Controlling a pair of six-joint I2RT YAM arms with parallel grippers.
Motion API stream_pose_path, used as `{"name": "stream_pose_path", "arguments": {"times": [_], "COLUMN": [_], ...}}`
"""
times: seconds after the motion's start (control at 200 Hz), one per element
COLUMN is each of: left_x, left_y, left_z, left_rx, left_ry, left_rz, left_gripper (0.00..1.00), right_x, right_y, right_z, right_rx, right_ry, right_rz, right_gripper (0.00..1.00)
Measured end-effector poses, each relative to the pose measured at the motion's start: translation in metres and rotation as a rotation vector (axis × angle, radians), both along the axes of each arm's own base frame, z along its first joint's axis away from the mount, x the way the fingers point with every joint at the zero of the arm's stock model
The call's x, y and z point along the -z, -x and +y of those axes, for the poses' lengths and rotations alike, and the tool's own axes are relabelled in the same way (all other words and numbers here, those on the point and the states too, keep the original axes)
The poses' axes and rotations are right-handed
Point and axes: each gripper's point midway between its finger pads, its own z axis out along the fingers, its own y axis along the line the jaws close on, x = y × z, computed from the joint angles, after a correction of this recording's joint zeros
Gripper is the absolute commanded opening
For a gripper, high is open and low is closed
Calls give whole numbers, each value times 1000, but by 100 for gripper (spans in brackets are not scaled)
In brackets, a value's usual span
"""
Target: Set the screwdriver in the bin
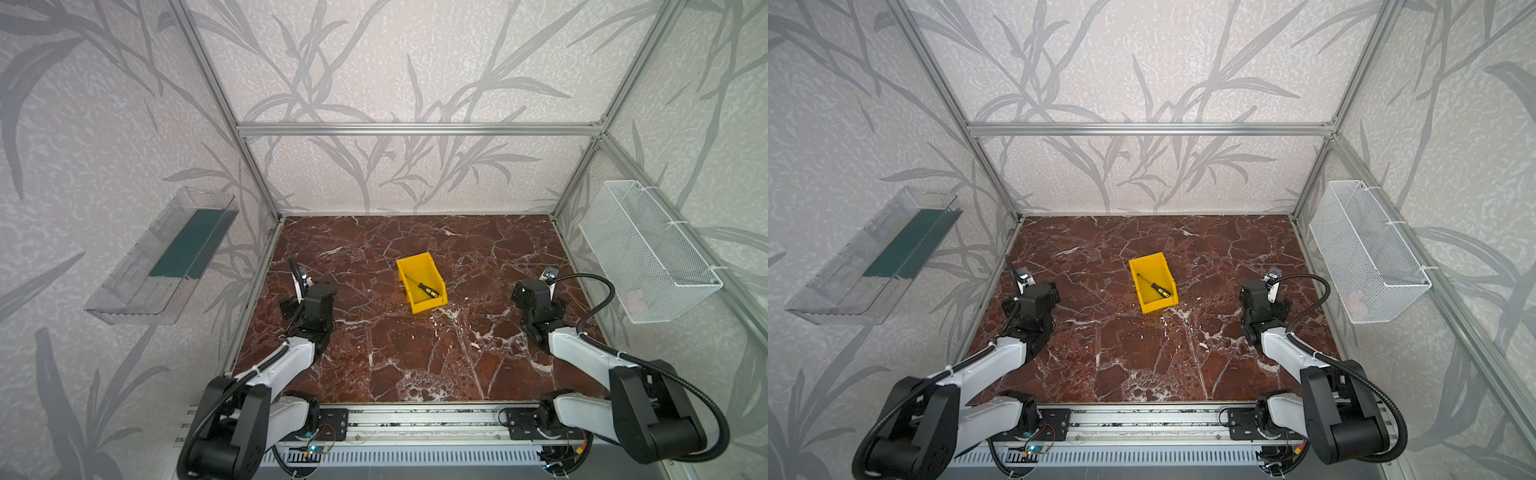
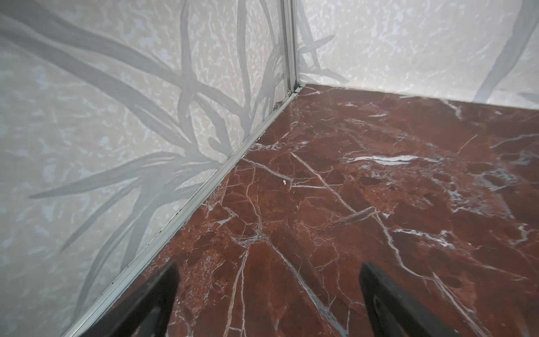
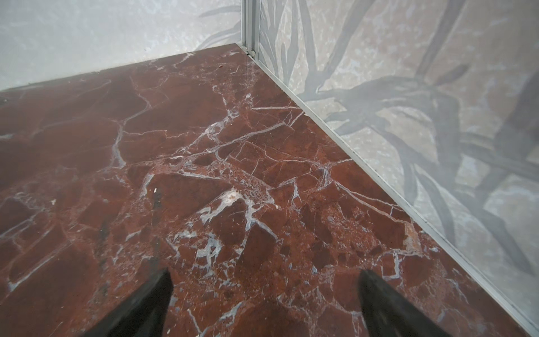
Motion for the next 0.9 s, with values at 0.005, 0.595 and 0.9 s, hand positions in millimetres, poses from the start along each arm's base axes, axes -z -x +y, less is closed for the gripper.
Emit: {"name": "stream_pose_path", "arguments": {"times": [0.005,0.595,0.9], "left_x": [1,34,38], "left_y": [-1,-41,-49], "left_z": [0,-5,-8], "left_rx": [-1,153,212], "left_ry": [-2,-24,20], "left_rz": [2,-11,-50], "left_gripper": [99,99,99], "right_x": [0,-9,-3], "right_y": [0,-11,-21], "right_z": [0,18,27], "right_rx": [-1,-81,-133], "right_ry": [2,82,149], "right_rz": [1,-15,23], "right_gripper": [99,99,99]}}
